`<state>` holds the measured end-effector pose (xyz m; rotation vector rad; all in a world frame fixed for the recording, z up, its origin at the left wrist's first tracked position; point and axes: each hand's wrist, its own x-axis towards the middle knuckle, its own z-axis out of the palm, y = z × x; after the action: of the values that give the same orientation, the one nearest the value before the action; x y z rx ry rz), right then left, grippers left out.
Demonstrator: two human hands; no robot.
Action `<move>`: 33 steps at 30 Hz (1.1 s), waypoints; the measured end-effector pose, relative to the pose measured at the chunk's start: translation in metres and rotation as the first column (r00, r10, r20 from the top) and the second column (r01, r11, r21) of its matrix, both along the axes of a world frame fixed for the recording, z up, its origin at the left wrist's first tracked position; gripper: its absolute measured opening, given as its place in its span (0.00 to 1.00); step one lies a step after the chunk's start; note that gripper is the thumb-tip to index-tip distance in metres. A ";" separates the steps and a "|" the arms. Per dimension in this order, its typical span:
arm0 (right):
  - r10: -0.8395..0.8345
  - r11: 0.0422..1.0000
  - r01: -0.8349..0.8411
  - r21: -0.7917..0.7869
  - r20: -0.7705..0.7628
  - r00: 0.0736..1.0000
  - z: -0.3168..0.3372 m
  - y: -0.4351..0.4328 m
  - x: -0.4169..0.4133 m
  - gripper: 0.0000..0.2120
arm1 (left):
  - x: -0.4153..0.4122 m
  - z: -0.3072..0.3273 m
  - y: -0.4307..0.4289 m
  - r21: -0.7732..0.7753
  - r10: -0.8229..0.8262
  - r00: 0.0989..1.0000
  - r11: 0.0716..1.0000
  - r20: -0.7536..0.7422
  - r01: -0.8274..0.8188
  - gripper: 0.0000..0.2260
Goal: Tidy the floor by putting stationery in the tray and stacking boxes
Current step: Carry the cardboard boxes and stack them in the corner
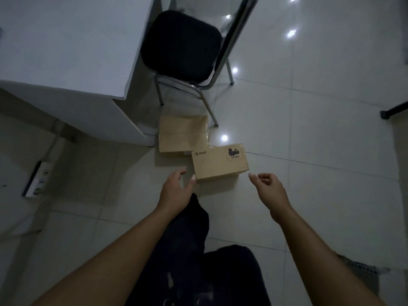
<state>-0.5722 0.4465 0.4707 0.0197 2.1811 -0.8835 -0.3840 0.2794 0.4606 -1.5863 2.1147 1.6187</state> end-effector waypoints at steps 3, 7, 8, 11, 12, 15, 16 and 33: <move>0.006 0.997 -0.009 0.072 0.042 0.999 -0.049 -0.029 -0.032 0.25 | -0.030 -0.037 -0.030 0.023 0.005 0.998 1.000 0.063 -0.006 0.20; 0.007 0.992 -0.017 0.125 0.087 0.996 -0.126 -0.061 -0.071 0.28 | -0.067 -0.103 -0.062 0.040 0.034 0.992 0.998 0.123 -0.039 0.19; 0.016 0.993 -0.027 0.119 0.089 0.996 -0.146 -0.069 -0.081 0.30 | -0.076 -0.121 -0.068 0.036 0.041 0.990 0.998 0.135 -0.046 0.19; 0.062 0.985 -0.083 0.150 0.141 0.988 -0.213 -0.092 -0.113 0.37 | -0.099 -0.186 -0.079 0.045 0.084 0.978 0.995 0.189 -0.094 0.20; 0.075 0.982 -0.102 0.162 0.162 0.984 -0.241 -0.099 -0.126 0.40 | -0.108 -0.213 -0.081 0.053 0.097 0.975 0.993 0.198 -0.110 0.21; 0.085 0.971 -0.129 0.200 0.214 0.973 -0.310 -0.113 -0.155 0.44 | -0.127 -0.280 -0.078 0.108 0.128 0.964 0.982 0.232 -0.157 0.25; 0.091 0.966 -0.139 0.217 0.220 0.971 -0.329 -0.116 -0.163 0.46 | -0.132 -0.299 -0.076 0.121 0.142 0.960 0.977 0.241 -0.175 0.25; 0.080 0.957 -0.156 0.244 0.295 0.952 -0.374 -0.110 -0.196 0.39 | -0.146 -0.355 -0.069 0.395 0.426 0.789 0.697 0.443 -0.599 0.47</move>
<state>-0.7683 0.3370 0.0964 0.1356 1.9914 -0.4820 -0.5297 0.2105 0.1060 -2.1500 0.9676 1.6969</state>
